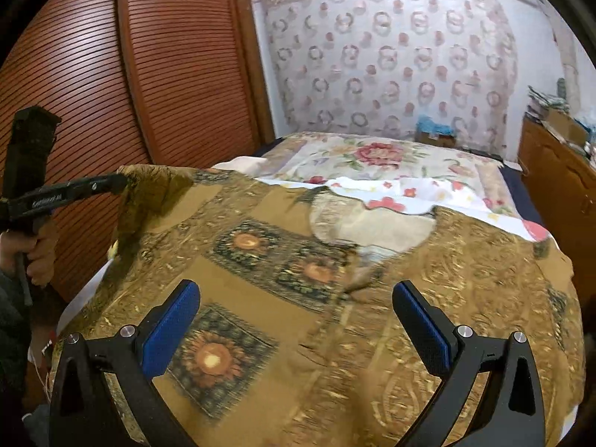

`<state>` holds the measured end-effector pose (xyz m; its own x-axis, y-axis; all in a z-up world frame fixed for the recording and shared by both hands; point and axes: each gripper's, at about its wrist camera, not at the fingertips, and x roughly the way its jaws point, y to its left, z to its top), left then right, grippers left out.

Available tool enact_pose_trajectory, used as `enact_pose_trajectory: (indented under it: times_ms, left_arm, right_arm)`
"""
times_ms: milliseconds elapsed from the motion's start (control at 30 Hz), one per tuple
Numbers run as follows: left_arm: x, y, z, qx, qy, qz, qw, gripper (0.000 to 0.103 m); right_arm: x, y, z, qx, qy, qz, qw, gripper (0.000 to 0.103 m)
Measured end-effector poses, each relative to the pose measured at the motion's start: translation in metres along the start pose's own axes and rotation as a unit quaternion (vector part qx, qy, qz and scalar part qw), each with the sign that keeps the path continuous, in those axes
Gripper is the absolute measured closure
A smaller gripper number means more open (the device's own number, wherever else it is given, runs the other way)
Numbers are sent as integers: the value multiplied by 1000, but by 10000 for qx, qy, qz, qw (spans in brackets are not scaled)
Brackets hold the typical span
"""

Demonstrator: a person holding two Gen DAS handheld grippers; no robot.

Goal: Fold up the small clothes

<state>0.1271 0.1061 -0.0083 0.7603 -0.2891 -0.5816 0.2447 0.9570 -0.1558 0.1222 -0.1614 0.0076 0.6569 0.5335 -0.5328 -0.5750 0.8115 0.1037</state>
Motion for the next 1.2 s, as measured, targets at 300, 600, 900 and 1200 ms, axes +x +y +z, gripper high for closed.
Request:
enact_pose_trajectory:
  times_ms: [300,600,900,1200]
  left_arm:
    - [-24,-18,-3,267,-281,446,9983,38]
    - [-59,21,-23,-71,-639,1188,9908,32]
    - [-72,60,-50,-382,-770,1780,9803,32]
    - [-78,74,-72,-524,-714,1879,9782,32]
  right_arm:
    - [-2,11,0,-4,95,22,10000,1]
    - [25,33,26,-628,66,466,9969,10]
    - [108,99,60,-1622,-129,976,9818,21]
    - [193,147,71,-1897,835,1411,9681,30]
